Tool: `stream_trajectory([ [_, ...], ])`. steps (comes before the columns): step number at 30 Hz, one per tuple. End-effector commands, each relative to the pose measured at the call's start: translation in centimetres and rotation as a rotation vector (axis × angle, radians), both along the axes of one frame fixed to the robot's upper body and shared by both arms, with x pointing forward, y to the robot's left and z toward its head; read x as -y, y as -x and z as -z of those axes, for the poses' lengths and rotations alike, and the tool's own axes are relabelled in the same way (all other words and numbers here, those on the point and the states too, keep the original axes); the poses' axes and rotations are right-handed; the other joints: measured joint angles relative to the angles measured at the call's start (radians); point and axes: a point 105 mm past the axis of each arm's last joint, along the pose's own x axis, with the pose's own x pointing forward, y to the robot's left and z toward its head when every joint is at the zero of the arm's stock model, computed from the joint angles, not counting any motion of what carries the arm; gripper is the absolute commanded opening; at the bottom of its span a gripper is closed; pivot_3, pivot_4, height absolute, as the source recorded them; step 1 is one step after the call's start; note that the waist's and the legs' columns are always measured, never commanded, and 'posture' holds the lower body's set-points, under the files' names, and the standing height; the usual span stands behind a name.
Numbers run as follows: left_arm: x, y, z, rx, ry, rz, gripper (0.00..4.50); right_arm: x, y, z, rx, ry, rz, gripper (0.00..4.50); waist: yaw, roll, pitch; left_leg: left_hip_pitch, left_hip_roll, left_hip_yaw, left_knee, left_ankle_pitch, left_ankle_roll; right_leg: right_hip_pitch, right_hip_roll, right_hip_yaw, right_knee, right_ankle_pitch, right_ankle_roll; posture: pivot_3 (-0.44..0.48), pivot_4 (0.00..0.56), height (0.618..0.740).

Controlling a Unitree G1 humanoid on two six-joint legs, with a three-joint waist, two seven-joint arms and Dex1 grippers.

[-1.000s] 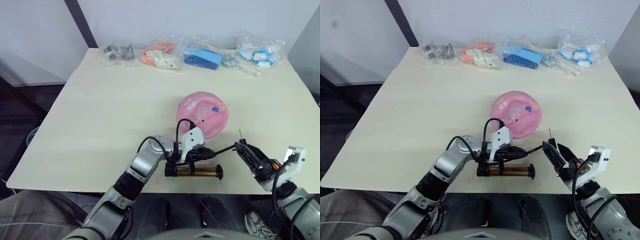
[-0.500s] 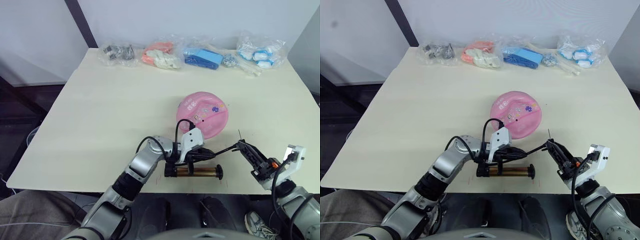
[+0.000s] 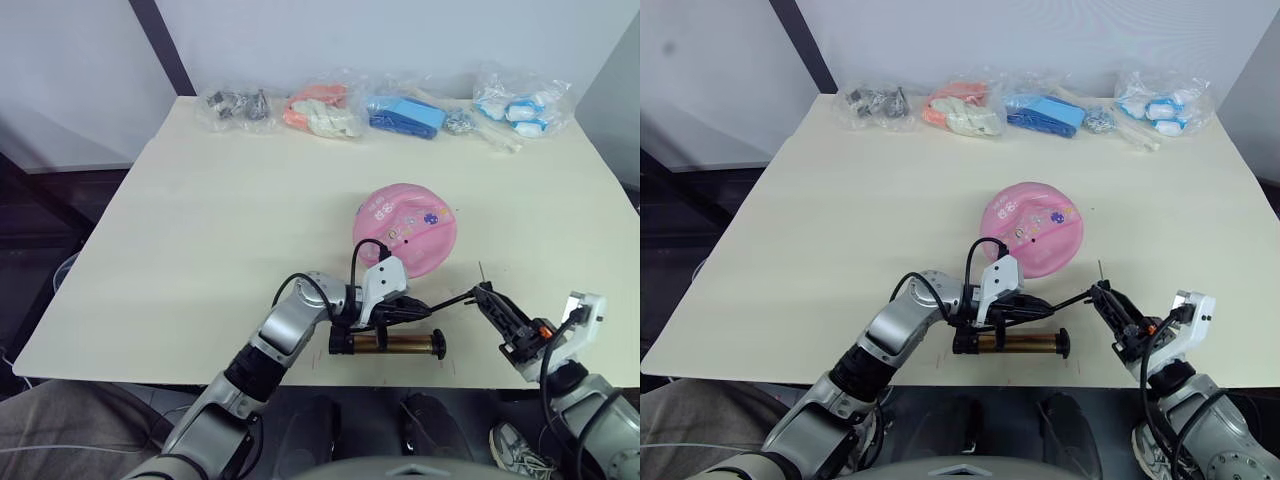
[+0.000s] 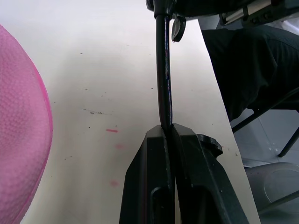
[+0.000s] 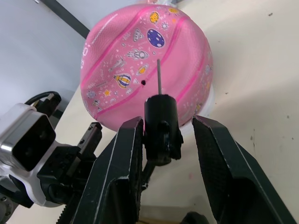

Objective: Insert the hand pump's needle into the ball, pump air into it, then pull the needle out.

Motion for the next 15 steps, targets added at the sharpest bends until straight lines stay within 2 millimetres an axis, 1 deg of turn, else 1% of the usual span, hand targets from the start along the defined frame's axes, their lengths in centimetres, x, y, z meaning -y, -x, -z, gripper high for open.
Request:
stream_trajectory([
  [1,0.4,0.3,-1.09,0.031,0.039,0.019,0.0,-0.02,0.06,-0.75,0.034,0.008,-0.005,1.73,0.0,0.0,0.0,0.0,0.0,0.0,0.0,0.0,0.0,0.0,0.0,0.0,0.0,0.0,0.0,0.0,0.15,0.736],
  [10,0.26,0.35,-0.98,0.03,0.034,0.022,0.0,0.33,-0.12,-1.36,0.064,-0.022,0.02,1.73,0.0,0.0,0.0,0.0,0.0,0.0,0.0,0.0,0.0,0.0,0.0,0.0,0.0,0.0,0.0,0.0,0.15,0.736],
  [15,0.25,0.39,-0.98,0.032,0.032,0.026,0.0,0.27,-0.07,-1.29,0.061,-0.012,0.014,1.73,0.0,0.0,0.0,0.0,0.0,0.0,0.0,0.0,0.0,0.0,0.0,0.0,0.0,0.0,0.0,0.0,0.15,0.736],
])
